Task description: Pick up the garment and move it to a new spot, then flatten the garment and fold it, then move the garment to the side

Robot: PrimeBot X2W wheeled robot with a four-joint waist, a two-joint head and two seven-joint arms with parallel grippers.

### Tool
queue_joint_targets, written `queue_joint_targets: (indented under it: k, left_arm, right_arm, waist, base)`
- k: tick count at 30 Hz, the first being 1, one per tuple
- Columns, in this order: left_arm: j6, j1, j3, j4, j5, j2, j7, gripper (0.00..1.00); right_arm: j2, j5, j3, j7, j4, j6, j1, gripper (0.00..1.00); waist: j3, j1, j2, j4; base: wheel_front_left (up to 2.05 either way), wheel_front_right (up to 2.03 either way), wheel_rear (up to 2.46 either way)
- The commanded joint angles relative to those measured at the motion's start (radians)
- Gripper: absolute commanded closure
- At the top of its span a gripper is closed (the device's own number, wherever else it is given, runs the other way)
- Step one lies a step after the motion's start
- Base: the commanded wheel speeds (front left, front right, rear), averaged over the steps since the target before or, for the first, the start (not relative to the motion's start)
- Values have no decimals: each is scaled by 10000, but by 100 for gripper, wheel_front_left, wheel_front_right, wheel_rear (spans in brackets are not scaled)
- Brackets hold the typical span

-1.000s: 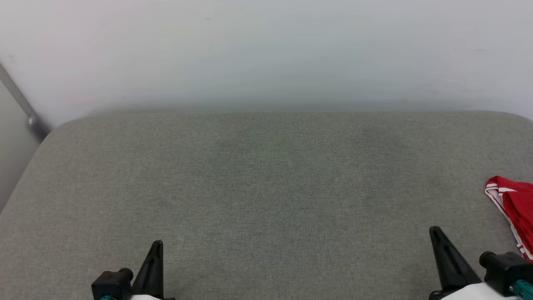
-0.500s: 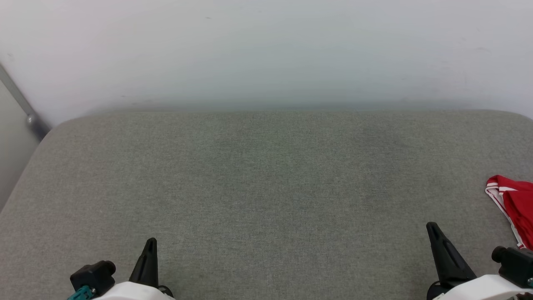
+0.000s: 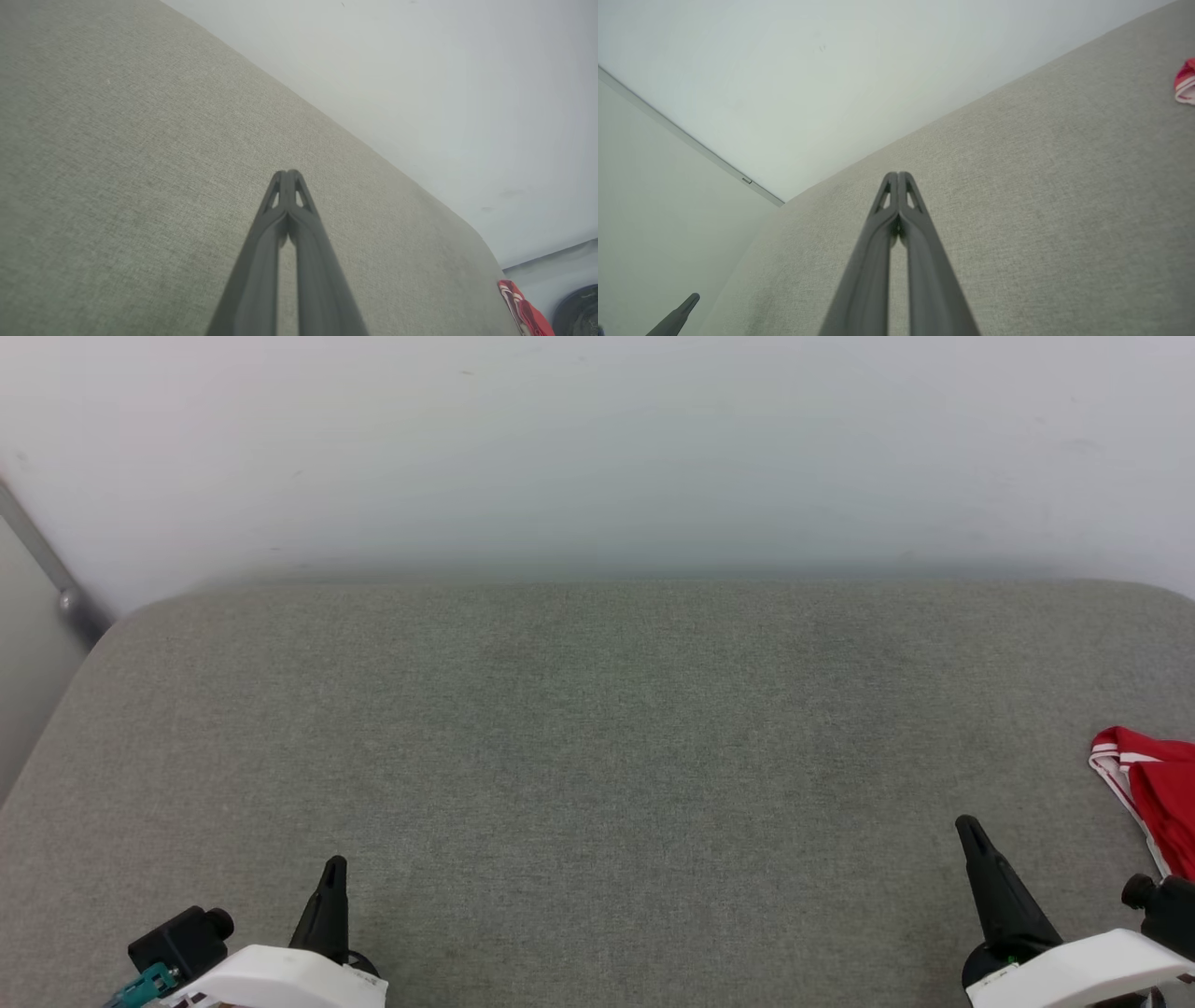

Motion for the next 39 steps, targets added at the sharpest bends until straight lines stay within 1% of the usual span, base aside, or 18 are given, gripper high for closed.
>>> queue_joint_targets:
  k: [1, 19, 39]
  left_arm:
    - [-122, -312, 166, -79, -345, -11, 81, 100]
    - [-610, -633, 815, 109, -2366, -427, 701, 100]
    - [-1009, -902, 1372, 289, -4028, -789, 1233, 100]
  right_arm:
    - [-96, 463, -6, -77, 1, 1, -333, 100]
    - [-147, 3113, -78, -55, 738, 0, -867, 100]
    - [-152, 5264, -186, 6, 1368, -1, -1304, 100]
  waist:
    - [5, -1, 0, -3]
    - [61, -1, 0, -34]
    - [116, -1, 0, -65]
  base:
    - [0, 0, 0]
    - [0, 0, 0]
    - [0, 0, 0]
